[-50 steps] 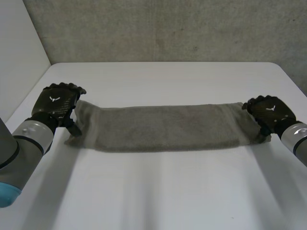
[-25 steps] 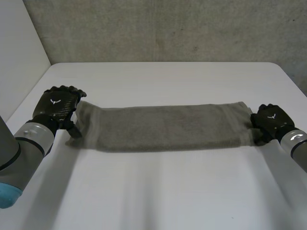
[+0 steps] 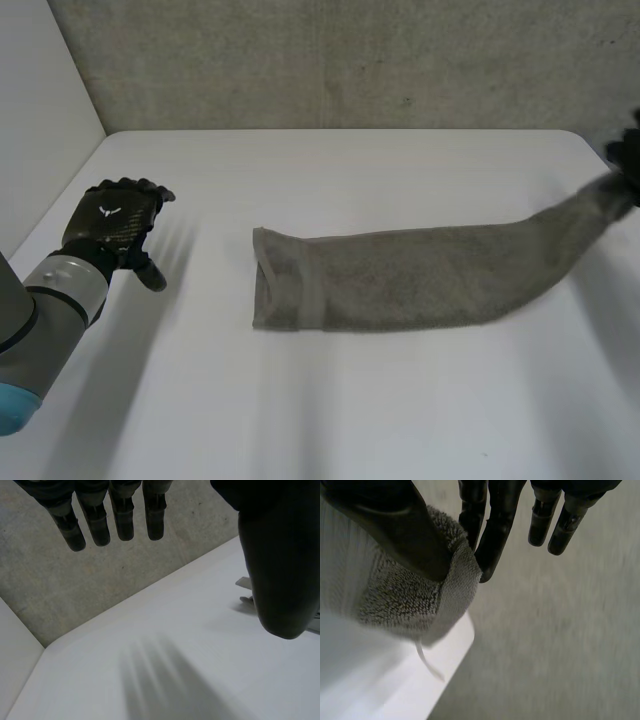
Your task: Fold the towel.
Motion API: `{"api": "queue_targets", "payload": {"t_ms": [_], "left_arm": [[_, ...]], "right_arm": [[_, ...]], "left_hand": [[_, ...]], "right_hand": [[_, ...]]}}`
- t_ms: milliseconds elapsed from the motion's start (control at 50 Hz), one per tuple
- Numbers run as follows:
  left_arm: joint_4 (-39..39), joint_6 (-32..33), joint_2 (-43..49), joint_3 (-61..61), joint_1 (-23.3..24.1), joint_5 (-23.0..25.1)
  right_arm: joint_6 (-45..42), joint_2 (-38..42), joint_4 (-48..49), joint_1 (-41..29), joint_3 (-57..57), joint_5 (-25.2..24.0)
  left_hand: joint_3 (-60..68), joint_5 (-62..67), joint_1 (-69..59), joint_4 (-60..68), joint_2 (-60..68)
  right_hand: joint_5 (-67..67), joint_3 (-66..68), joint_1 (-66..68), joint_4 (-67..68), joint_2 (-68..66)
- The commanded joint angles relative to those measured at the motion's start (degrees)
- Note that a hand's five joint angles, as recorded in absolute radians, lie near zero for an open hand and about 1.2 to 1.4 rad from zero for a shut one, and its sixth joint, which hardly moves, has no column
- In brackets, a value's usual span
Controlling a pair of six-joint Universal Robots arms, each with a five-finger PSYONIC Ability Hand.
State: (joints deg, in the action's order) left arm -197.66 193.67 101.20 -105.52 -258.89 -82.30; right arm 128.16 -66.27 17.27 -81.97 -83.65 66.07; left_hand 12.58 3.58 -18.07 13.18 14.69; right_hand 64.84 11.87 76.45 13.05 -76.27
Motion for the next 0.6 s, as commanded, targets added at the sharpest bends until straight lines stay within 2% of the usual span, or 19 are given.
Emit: {"api": "queue_targets", "payload": {"t_ms": [20, 40, 60, 80, 100, 140, 160, 200, 260, 300, 380, 420, 500, 600], "left_arm": [[0.0, 0.0, 0.0, -0.2, 0.0, -0.1], [-0.1, -0.1, -0.1, -0.1, 0.0, -0.1], [-0.1, -0.1, -0.1, -0.1, 0.0, -0.1], [-0.1, 0.0, -0.3, -0.1, 0.0, -0.1], [0.0, -0.1, -0.4, -0.1, 0.0, -0.1], [0.0, -0.1, -0.4, -0.1, 0.0, -0.1], [0.0, -0.1, -0.4, -0.1, 0.0, -0.1], [-0.1, -0.1, -0.4, -0.1, 0.1, -0.1], [-0.1, -0.1, -0.5, -0.1, 0.3, -0.2], [-0.1, -0.1, -0.4, 0.0, 0.6, -0.2], [-0.1, -0.1, -0.3, 0.5, 1.1, -0.4], [-0.1, -0.3, -0.3, 0.7, 1.5, -0.4], [-0.3, -1.0, 0.0, 1.6, 3.4, -0.5], [-0.7, -2.0, 1.0, 4.6, 6.6, -0.7]], "right_arm": [[-0.4, -2.3, -0.1, -18.7, 0.7, 2.4], [-0.4, -1.9, 0.2, -23.4, 1.0, 3.4], [-0.4, -1.9, 0.2, -23.4, 1.0, 3.4], [-0.4, -1.3, 0.5, -28.1, 1.6, 4.4], [-0.4, -1.3, 0.5, -28.2, 1.6, 4.4], [-0.4, 2.1, 0.6, -37.4, 3.6, 5.9], [-0.4, 2.1, 0.6, -37.5, 3.6, 5.9], [-0.4, 6.7, 0.6, -45.3, 6.6, 6.5], [-0.3, 8.9, 0.6, -48.1, 8.2, 6.3], [-0.3, 13.6, 1.0, -52.1, 11.0, 6.4], [-0.2, 17.9, 1.6, -53.9, 13.3, 6.9], [-0.2, 19.3, 1.5, -54.2, 13.2, 7.6], [0.9, 18.0, 1.6, -53.2, 11.3, 9.0], [5.9, 10.0, 1.6, -47.3, 5.3, 11.3]], "left_hand": [[-2.6, -2.4, 6.8, -3.2, -3.5], [-2.6, -2.4, 6.8, -3.2, -3.5], [-2.6, -2.4, 6.8, -3.2, -3.5], [-2.6, -2.4, 6.8, -3.2, -3.5], [-2.6, -2.4, 6.8, -3.2, -3.5], [-2.6, -2.4, 6.8, -3.2, -3.5], [-2.6, -2.4, 6.8, -3.2, -3.5], [-2.6, -2.4, 6.8, -3.2, -3.5], [-2.6, -2.4, 6.8, -3.2, -3.5], [-2.6, -2.4, 6.8, -3.2, -3.5], [-2.6, -2.4, 6.8, -3.2, -3.5], [-2.6, -2.4, 6.8, -3.2, -3.5], [-2.6, -2.4, 6.8, -3.2, -3.5], [-2.6, -2.4, 6.8, -3.2, -3.5]], "right_hand": [[5.2, -1.9, 3.6, -3.0, -3.7], [5.2, -1.9, 3.6, -3.0, -3.7], [5.2, -1.9, 3.6, -3.0, -3.7], [5.2, -1.9, 3.6, -3.0, -3.7], [5.2, -1.9, 3.6, -3.0, -3.7], [5.2, -1.9, 3.6, -3.0, -3.7], [5.2, -1.9, 3.6, -3.0, -3.7], [5.2, -1.9, 3.6, -3.0, -3.7], [5.2, -1.9, 3.6, -3.0, -3.7], [5.2, -1.9, 3.6, -3.0, -3.7], [5.2, -1.9, 3.6, -3.0, -3.7], [-64.7, -1.9, -66.3, -3.0, 66.2], [-64.8, -1.9, -66.4, -3.0, 66.3], [-64.8, -1.9, -66.4, -3.0, 66.3]]}}
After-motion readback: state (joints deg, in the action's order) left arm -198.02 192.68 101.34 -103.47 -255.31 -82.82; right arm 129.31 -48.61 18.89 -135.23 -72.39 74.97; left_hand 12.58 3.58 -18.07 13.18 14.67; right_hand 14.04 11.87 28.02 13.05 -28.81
